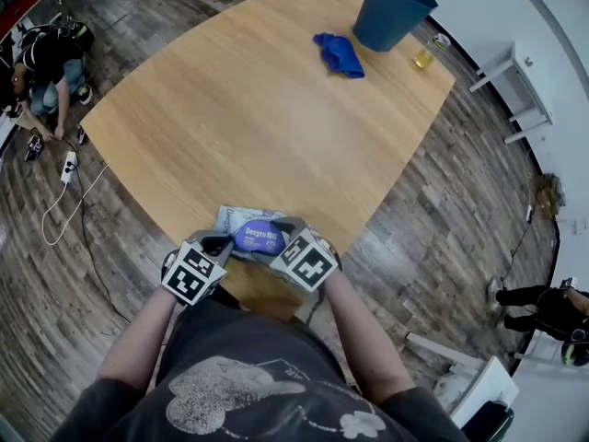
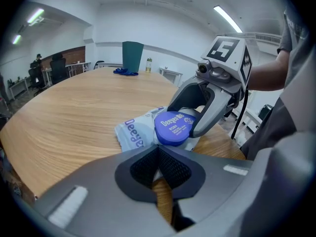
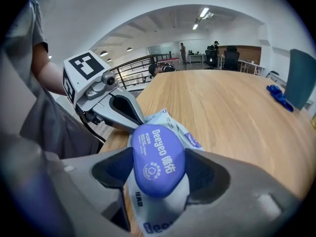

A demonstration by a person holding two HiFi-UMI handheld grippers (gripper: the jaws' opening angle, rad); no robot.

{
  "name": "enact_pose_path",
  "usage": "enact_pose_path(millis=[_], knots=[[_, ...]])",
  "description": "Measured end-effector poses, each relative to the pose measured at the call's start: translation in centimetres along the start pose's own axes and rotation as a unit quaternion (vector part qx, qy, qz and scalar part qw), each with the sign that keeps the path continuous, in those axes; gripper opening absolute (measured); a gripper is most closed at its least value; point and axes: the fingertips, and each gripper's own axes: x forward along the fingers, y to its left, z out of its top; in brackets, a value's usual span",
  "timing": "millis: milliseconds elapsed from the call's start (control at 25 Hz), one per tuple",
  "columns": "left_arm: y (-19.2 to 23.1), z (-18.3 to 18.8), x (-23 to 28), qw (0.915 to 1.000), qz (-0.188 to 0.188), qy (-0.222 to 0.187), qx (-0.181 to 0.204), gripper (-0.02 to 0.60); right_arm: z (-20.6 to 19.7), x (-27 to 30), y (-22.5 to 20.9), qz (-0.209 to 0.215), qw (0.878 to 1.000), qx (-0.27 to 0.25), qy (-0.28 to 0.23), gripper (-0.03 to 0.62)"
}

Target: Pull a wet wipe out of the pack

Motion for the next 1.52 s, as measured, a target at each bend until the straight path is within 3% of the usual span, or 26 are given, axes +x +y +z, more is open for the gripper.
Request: enact_pose_path(millis=[1040,1520], knots=[[-0.22,0.43,-0.24,0.9998,-0.008,-0.006,-0.016,0.017,-0.03,-0.33,-0.49,0.037,0.999,0.028,0.001,0.305],[-0.21,0.24,-0.27,0.9999,-0.011,0.006,-0.01,0.018,-0.09,0.05,0.4,-0.06,0.997,-0.057,-0.007,0.316]])
